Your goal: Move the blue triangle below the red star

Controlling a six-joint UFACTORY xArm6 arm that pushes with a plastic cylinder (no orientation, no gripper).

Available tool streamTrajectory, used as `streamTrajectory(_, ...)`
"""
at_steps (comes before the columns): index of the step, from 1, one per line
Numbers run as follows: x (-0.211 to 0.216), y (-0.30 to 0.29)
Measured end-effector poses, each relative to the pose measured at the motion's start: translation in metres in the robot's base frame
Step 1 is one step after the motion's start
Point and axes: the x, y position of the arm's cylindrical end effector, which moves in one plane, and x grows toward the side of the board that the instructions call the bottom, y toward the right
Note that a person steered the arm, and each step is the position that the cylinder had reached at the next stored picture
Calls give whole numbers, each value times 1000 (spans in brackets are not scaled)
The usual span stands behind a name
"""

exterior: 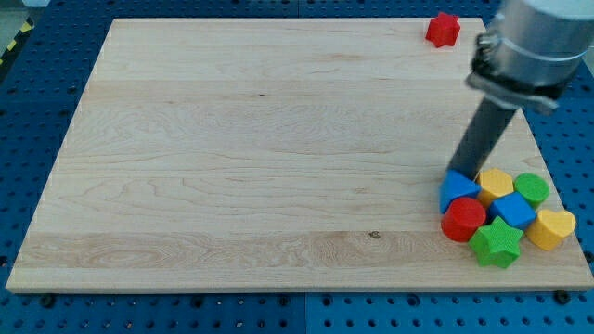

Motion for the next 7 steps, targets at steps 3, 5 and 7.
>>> streamTrajectory(3, 69, -129)
streamTrajectory(5, 93, -53)
streamTrajectory(7, 52, -48)
